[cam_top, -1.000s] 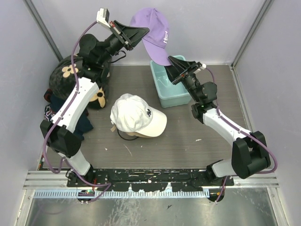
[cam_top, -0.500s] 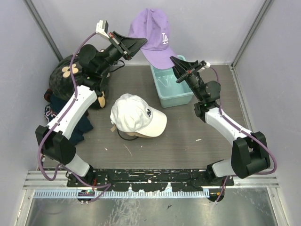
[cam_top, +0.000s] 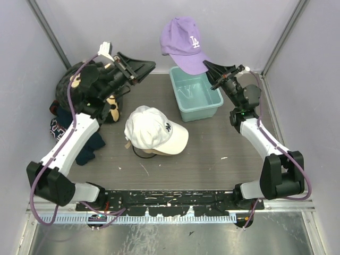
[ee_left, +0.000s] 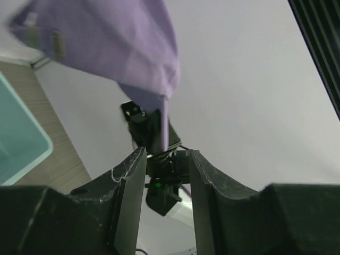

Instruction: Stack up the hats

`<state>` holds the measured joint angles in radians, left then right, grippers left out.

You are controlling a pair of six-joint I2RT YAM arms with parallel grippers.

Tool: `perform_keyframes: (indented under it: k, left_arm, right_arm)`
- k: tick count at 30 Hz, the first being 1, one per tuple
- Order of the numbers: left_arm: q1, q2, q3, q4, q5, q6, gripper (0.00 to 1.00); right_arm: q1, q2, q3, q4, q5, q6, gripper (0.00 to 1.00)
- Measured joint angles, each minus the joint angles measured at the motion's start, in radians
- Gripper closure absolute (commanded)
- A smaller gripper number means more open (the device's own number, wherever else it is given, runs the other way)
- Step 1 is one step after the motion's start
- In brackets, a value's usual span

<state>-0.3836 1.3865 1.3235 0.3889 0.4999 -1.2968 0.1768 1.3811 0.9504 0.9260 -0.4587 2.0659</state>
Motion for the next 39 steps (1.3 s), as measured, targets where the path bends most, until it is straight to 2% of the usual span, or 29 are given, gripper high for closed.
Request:
perform_keyframes:
  k: [5,12,17,21,25,32,39]
  left_arm:
    - [0.123,-0.134,-0.130,-0.121,0.010,0.046,0.40]
    - [0.317,-0.247,-0.240,-0.402,0.084,0.140,0.37]
    - [0.338,-0.309,-0.333,-0.688,0.100,0.256,0.38]
    - [0.354,-0.317,-0.361,-0.872,0.110,0.354,0.37]
    - [0.428,-0.311,-0.389,-0.993,0.118,0.435,0.32]
    - [0.572,-0.257,-0.418,-1.058,0.169,0.549,0.33]
    - [0.586,-0.226,-0.530,-1.007,0.275,0.552,0.34]
  right_arm:
    - [-0.055,-0.001,0.077,-0.072,-0.082,-0.032,0.99]
    - [-0.068,0.037,0.304,-0.219,-0.277,-0.146,0.99]
    - [-0.068,0.080,0.457,-0.349,-0.398,-0.254,0.99]
    - [-0.068,0.088,0.496,-0.419,-0.437,-0.307,0.99]
    - [-0.068,0.093,0.499,-0.448,-0.454,-0.322,0.99]
    - [-0.068,0.101,0.514,-0.507,-0.462,-0.342,0.99]
    - [-0.068,0.114,0.578,-0.564,-0.463,-0.376,0.99]
